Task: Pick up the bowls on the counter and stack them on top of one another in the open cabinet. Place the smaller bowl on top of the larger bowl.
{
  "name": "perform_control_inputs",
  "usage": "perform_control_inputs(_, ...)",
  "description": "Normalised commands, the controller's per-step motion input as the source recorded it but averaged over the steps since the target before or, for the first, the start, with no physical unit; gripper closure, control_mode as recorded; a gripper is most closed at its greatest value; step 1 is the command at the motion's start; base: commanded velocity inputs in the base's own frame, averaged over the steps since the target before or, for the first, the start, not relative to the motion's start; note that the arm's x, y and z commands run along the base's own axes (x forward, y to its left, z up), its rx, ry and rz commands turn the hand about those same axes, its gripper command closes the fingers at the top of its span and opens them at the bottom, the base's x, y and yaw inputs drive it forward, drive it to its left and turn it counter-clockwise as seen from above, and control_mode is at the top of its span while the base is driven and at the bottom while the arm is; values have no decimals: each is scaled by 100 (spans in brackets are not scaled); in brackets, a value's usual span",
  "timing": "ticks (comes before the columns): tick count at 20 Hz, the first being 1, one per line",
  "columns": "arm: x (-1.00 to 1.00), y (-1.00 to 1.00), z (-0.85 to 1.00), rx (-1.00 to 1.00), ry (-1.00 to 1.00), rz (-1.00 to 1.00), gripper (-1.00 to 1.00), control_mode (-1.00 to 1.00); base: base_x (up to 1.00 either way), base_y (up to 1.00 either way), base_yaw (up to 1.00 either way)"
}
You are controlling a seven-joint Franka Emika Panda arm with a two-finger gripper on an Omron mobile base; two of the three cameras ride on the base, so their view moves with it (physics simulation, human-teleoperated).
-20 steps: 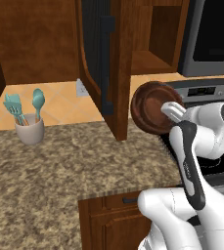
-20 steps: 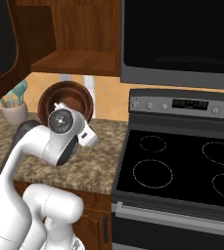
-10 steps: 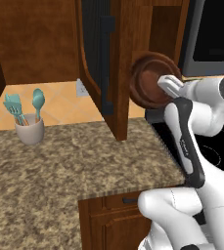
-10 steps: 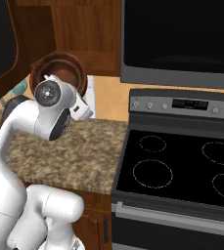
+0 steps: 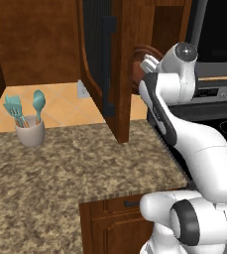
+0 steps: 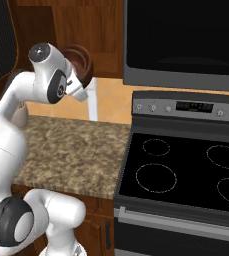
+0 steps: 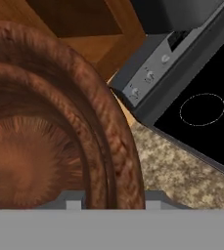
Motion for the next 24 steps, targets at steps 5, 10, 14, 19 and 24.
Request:
perform_control_inputs(5, 53, 9, 19, 3, 0, -20, 100, -100, 0, 0, 0)
perform_control_inputs(10, 81, 2, 8, 0, 8, -6, 100, -100, 0, 0, 0)
perform_control_inputs(14, 81, 0, 24, 0, 3, -3, 100, -100, 0, 0, 0)
perform_control_inputs(19, 62, 2, 30, 0, 6, -4, 100, -100, 0, 0, 0)
perform_control_inputs(24, 53, 1, 0, 0, 1, -7, 100, -100, 0, 0, 0)
